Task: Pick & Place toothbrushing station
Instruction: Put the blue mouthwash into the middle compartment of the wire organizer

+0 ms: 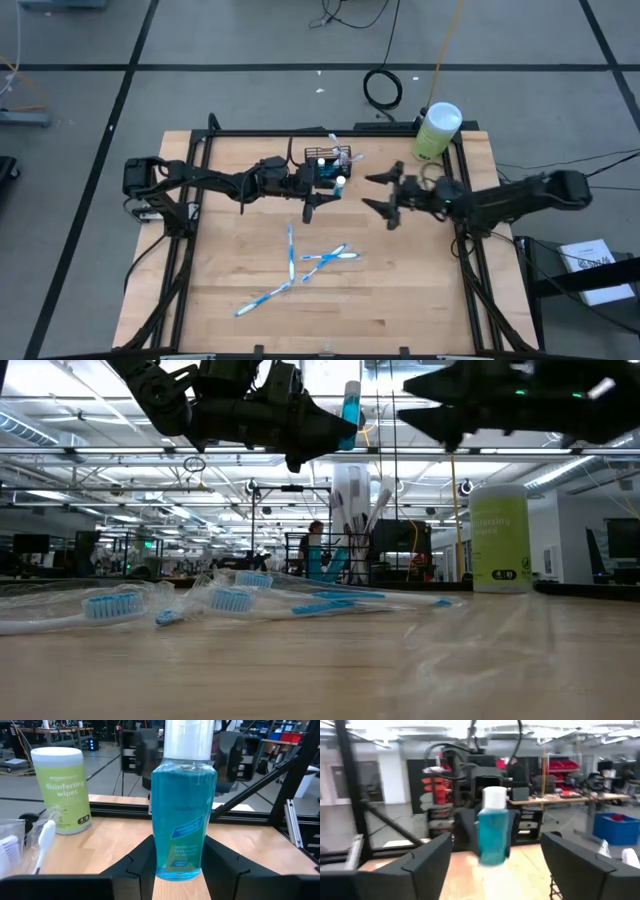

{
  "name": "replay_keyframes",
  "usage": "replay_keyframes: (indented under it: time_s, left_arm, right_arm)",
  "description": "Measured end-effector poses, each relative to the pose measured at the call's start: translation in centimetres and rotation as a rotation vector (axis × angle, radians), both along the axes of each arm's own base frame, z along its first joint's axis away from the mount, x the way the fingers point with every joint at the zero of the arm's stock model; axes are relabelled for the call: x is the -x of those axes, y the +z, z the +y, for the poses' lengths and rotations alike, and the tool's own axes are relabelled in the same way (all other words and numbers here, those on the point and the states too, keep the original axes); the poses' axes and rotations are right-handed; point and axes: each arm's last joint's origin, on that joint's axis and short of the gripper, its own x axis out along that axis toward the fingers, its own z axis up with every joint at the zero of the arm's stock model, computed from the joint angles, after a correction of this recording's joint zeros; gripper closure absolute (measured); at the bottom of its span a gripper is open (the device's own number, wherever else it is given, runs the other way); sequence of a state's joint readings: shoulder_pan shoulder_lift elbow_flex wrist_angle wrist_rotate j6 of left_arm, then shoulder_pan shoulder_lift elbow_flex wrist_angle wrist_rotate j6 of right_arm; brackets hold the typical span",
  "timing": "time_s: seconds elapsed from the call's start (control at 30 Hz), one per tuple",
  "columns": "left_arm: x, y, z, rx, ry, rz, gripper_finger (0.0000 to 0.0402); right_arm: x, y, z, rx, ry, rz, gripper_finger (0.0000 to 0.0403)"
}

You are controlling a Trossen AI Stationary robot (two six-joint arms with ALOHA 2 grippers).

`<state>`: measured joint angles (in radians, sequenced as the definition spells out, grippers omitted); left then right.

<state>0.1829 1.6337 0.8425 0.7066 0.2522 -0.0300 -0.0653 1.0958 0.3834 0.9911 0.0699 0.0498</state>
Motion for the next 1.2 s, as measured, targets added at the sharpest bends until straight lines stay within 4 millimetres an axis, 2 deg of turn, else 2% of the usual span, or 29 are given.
replay_keyframes:
  time_s: [0.2,0.33,0.47,0.63,0.83,1.03,1.2]
  left_arm:
    - [0.0,0.0,0.0,-0.001,0.012,0.0,0.0266]
    - [0.0,0.0,0.1,-0.024,0.03,-0.001,0.0266]
    - [0.0,0.0,0.2,-0.081,0.148,0.001,0.0266]
    - [-0.1,0.0,0.1,-0.173,0.264,0.014,0.0266]
    - [-0.1,0.0,-0.4,-0.256,0.378,0.034,0.0266]
    - [-0.1,0.1,-0.7,-0.302,0.403,0.036,0.0266]
    - [-0.1,0.3,-0.7,-0.3,0.407,0.011,0.0266]
  right_arm:
    - [-4.6,0.4,-0.5,-0.018,-0.01,0.051,0.0086]
    - [-6.2,0.0,-0.6,-0.022,-0.01,0.07,0.0085]
    - [-7.2,0.0,-0.7,-0.027,-0.025,0.041,0.0085]
    - [-8.4,-0.1,-1.1,-0.034,-0.137,0.036,0.0088]
    - [-9.2,-0.2,-1.6,-0.028,-0.268,0.049,0.0113]
    - [-9.2,-0.3,-1.8,-0.021,-0.315,0.061,0.0157]
    - [-9.2,-0.3,-2.0,-0.021,-0.316,0.065,0.0208]
